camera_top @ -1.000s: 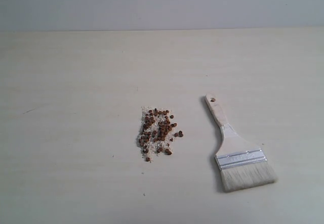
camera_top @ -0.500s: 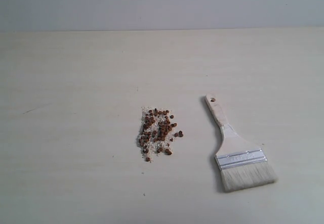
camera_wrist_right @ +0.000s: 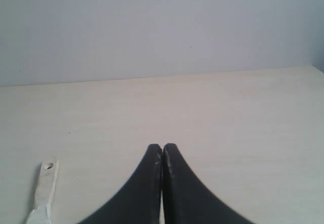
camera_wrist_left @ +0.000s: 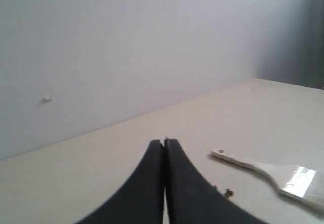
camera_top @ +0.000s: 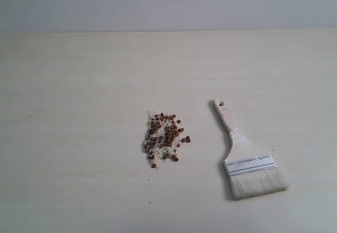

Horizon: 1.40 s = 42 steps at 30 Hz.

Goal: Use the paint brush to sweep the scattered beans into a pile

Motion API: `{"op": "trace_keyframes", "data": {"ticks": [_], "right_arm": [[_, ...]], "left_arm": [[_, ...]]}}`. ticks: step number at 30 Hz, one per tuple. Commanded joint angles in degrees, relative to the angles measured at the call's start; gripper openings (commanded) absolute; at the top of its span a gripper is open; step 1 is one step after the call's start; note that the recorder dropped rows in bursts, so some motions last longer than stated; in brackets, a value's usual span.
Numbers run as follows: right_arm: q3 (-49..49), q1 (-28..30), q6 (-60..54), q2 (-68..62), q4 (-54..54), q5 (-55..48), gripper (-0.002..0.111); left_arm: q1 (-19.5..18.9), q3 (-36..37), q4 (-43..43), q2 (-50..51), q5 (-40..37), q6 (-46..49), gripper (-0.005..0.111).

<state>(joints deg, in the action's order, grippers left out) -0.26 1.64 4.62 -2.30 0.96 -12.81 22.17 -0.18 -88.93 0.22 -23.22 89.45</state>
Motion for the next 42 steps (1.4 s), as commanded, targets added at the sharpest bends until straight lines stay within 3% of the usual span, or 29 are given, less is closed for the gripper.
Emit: {"op": "trace_keyframes", "data": {"ticks": [1,7,12,15,18,19,22,24,28,42], "right_arm": [[0.3,0.3,0.1,0.4,0.4,0.6,0.0],[0.3,0.3,0.1,0.4,0.4,0.6,0.0],[0.3,0.3,0.1,0.4,0.4,0.6,0.0],[0.3,0.3,0.1,0.4,0.4,0.6,0.0],[0.3,0.3,0.1,0.4,0.4,0.6,0.0],[0.3,0.3,0.1,0.4,0.4,0.6,0.0],[0.3,0.3,0.1,0.4,0.4,0.6,0.0],[0.3,0.3,0.1,0.4,0.4,0.6,0.0],[0.3,0.3,0.1,0.4,0.4,0.6,0.0],[0.3,0.3,0.1,0.4,0.4,1.8,0.0]], "left_arm": [[-5.8,0.2,0.0,-0.2,4.2,1.6,0.0],[-8.9,0.2,-0.4,-0.2,12.8,5.6,0.0],[-9.6,0.2,2.8,-0.2,13.4,9.1,0.0],[-9.6,0.2,20.9,-0.2,12.7,-10.1,0.0],[-9.6,0.2,50.4,-0.2,12.7,-47.1,0.0],[-9.6,0.2,63.7,-0.2,12.7,-64.0,0.0],[-9.6,0.2,91.1,-0.2,12.3,-94.6,0.0],[-9.6,0.2,100.6,-0.2,10.5,-102.8,0.0],[-9.6,0.2,103.5,-0.2,1.4,-106.1,0.0],[-9.6,0.2,104.8,-0.2,1.5,-106.1,0.0]]}}
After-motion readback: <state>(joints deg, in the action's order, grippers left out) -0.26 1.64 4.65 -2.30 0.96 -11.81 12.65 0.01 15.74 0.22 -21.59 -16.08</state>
